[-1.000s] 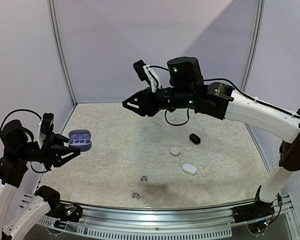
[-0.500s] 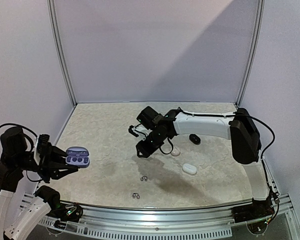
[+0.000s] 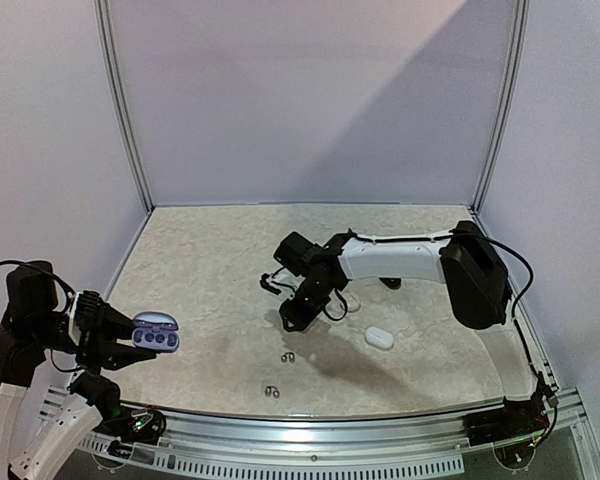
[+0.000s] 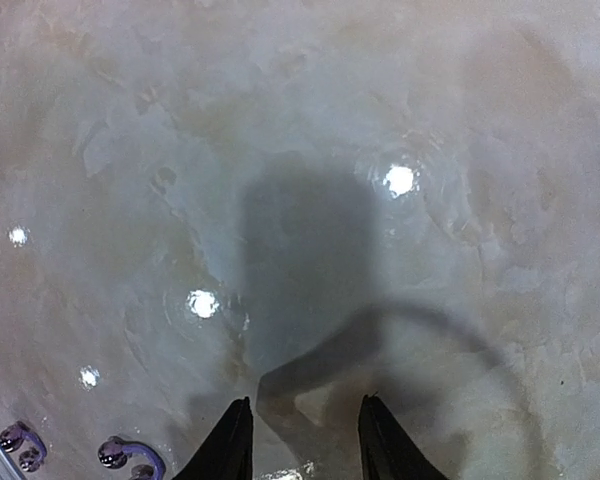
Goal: Insert the wireless bluetooth earbuds into the charging case
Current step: Pick up the right earbud from the center of the board.
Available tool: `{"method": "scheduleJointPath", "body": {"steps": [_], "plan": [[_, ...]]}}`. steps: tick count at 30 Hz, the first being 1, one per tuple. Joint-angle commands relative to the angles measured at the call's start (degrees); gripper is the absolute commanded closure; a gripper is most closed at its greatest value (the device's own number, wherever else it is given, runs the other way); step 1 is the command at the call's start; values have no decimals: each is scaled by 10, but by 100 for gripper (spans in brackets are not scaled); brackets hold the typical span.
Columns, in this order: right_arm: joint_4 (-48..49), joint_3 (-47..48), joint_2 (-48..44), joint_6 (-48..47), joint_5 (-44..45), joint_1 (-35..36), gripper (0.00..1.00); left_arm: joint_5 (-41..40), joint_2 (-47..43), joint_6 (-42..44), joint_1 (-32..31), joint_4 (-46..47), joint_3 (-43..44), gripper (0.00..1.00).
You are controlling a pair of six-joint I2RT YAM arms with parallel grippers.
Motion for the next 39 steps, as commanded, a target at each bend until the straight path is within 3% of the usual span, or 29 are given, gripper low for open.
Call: {"method": "scheduleJointPath", "body": {"steps": [1, 7, 16, 39], "plan": [[-13, -20, 14, -15, -23, 2, 64, 3, -10, 16, -5, -21, -1, 100], [-21, -32, 10, -22, -65, 9, 68, -1, -10, 17, -4, -24, 1, 100], [-52, -56, -15, -52, -21, 40, 72, -1, -12, 18, -5, -28, 0, 100], [-51, -98, -64, -6, -44, 78, 70, -8, -13, 19, -5, -28, -3, 100]]}}
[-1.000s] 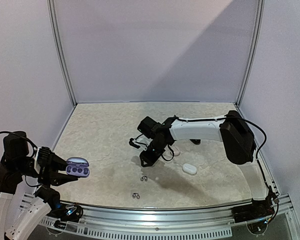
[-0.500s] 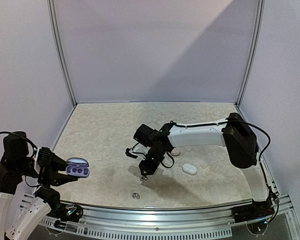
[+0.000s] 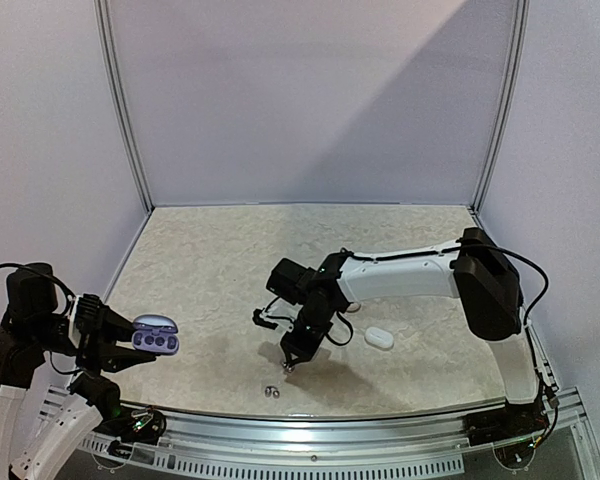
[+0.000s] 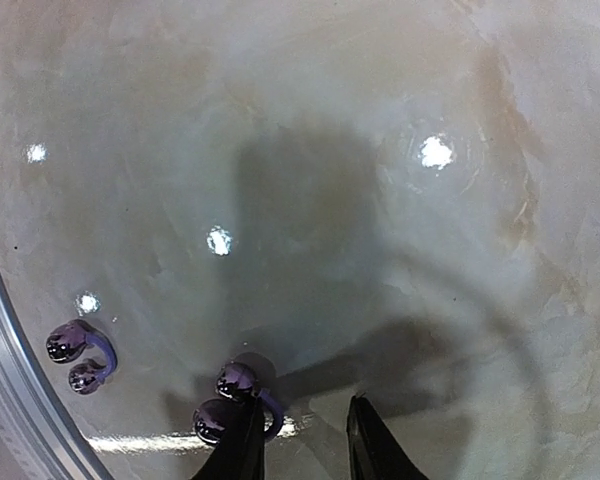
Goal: Insert the wireless bluetooth earbuds into the charging case
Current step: Pick up the right earbud from the center of the board.
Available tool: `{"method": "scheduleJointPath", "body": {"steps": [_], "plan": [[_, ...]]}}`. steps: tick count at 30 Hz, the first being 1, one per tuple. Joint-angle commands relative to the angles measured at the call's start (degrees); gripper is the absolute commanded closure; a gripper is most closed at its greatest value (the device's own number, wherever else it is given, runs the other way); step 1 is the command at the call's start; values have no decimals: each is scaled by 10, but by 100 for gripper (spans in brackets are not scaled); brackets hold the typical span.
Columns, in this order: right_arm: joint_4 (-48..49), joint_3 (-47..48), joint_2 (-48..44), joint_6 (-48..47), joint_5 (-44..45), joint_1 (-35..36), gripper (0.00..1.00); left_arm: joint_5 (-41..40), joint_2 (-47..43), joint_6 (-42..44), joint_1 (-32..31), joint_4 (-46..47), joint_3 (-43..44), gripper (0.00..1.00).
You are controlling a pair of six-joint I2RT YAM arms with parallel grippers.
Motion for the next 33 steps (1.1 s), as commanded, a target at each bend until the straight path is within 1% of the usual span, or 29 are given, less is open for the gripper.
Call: {"method": "scheduleJointPath", "body": {"steps": [1, 7, 19, 25, 28, 31, 33], "plan": [[-15, -18, -10, 31, -9, 10, 70, -5, -7, 8, -4, -11, -3, 100], [-9, -8, -8, 63, -6, 11, 68, -6, -7, 7, -4, -12, -3, 100], [-63, 34, 29, 135, -32, 19, 69, -10, -6, 10, -5, -15, -3, 100], [-37, 40, 34, 178, -74, 20, 70, -11, -4, 13, -4, -16, -3, 100], [-26, 41, 34, 195, -79, 21, 72, -12, -4, 14, -5, -18, -3, 100], [-14, 46, 37, 206, -102, 23, 74, -13, -4, 15, -5, -18, -2, 100], [-21, 59, 42, 212, -105, 28, 75, -13, -4, 17, -5, -20, -2, 100]]}}
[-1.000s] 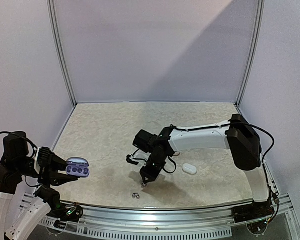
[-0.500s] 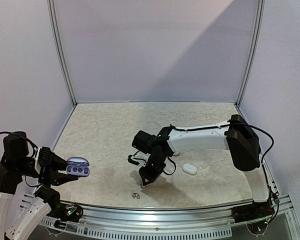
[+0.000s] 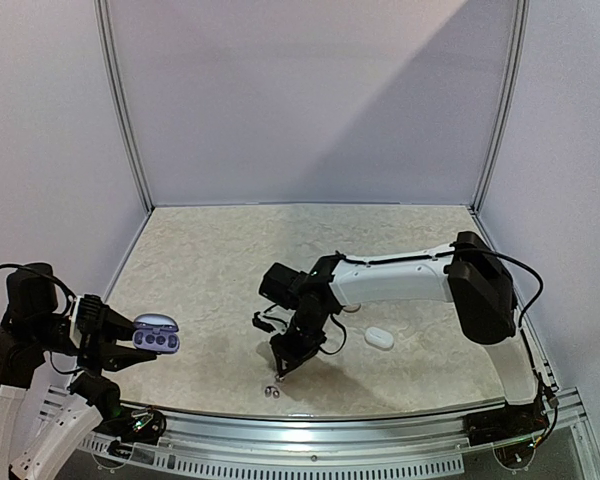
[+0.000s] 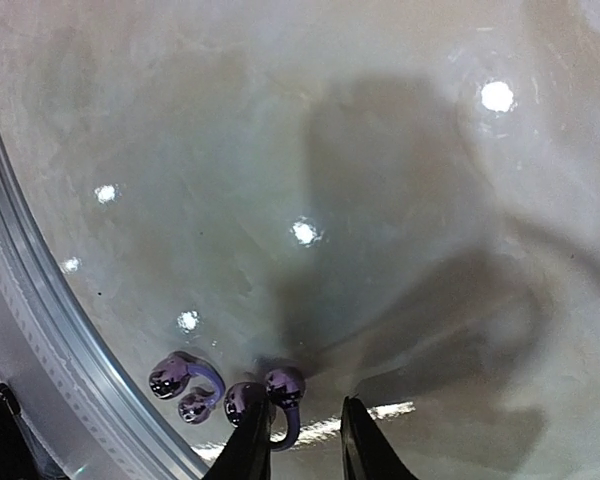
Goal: Insert the wireless bluetooth earbuds into the charging case
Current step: Pick up the right earbud from the center of the board, then insert the right earbud into the right side groove of the charging case.
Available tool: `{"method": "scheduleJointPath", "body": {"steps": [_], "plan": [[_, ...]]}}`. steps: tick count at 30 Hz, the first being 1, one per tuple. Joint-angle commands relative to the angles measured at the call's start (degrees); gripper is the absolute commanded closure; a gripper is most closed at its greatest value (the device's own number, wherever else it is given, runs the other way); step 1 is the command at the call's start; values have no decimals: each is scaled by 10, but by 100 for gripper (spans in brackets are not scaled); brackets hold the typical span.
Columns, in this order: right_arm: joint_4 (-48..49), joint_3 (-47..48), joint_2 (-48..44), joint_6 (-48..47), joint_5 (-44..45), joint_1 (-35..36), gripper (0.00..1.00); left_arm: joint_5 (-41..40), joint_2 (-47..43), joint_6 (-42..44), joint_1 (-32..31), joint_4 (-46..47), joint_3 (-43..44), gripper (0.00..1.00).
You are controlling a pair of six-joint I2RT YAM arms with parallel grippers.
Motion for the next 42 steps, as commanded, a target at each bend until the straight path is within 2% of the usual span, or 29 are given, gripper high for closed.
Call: {"method": "scheduleJointPath", "body": {"steps": [1, 12, 21, 24, 27, 32, 37, 42], "plan": [[1, 33, 26, 26, -23, 14, 76, -2, -4, 8, -5, -20, -2, 100], [-37, 60, 29, 23, -7, 17, 99, -4, -4, 12, -5, -24, -1, 100], [-88, 118, -36, -28, 71, 20, 100, -8, 4, 6, -5, -22, 1, 100], [-90, 136, -94, -86, 150, 46, 100, -8, 12, 5, -4, -25, 6, 100], [-47, 143, -162, -172, 219, 88, 100, 3, 14, 11, -5, -27, 8, 100], [44, 160, -226, -308, 272, 156, 100, 9, 20, 14, -6, -28, 14, 100], [62, 224, -202, -442, 296, 211, 100, -1, 30, 6, -7, -39, 24, 100], [28, 324, -137, -514, 305, 240, 100, -6, 29, 3, -7, -47, 29, 100]]}}
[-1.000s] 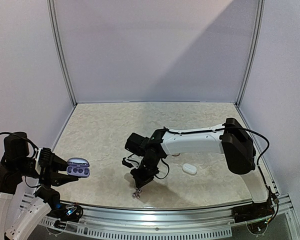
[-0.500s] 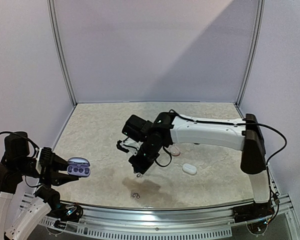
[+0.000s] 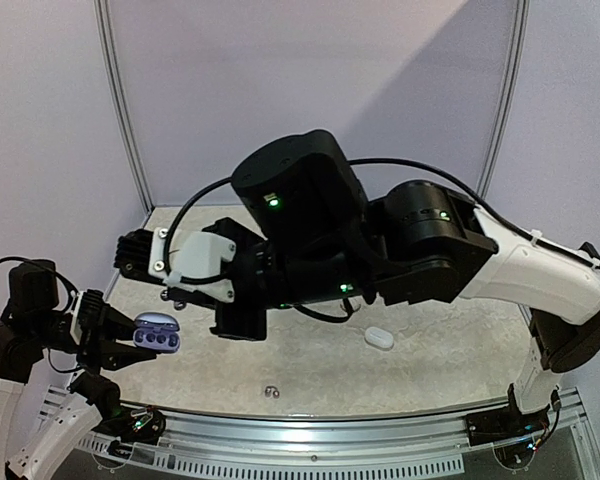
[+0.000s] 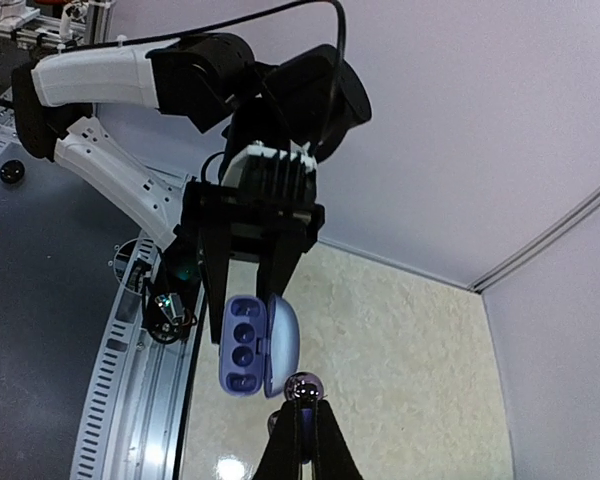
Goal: Insert the wireless bluetooth earbuds into the charging case
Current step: Insert the right earbud into the right side groove of the charging case.
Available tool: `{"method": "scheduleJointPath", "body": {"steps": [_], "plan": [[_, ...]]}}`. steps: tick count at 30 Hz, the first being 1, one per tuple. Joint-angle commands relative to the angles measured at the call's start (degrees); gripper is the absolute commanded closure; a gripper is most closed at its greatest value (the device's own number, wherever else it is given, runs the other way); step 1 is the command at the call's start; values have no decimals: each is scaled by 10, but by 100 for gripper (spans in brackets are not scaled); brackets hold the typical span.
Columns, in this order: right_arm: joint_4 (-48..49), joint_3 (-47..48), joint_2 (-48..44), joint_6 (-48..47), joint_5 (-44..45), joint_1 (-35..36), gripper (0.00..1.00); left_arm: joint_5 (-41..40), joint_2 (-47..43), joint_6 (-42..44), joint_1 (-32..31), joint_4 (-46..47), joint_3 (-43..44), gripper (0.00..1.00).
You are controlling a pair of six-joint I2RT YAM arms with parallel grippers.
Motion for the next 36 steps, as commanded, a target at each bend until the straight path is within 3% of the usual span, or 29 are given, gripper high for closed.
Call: {"method": "scheduleJointPath", "body": {"steps": [1, 36], "plan": [[-34, 68, 81, -109, 34, 16, 100, -7, 7, 0, -7, -19, 13, 100], [-80, 102, 154, -120, 70, 17, 100, -24, 3, 42, -15, -30, 19, 100]]}}
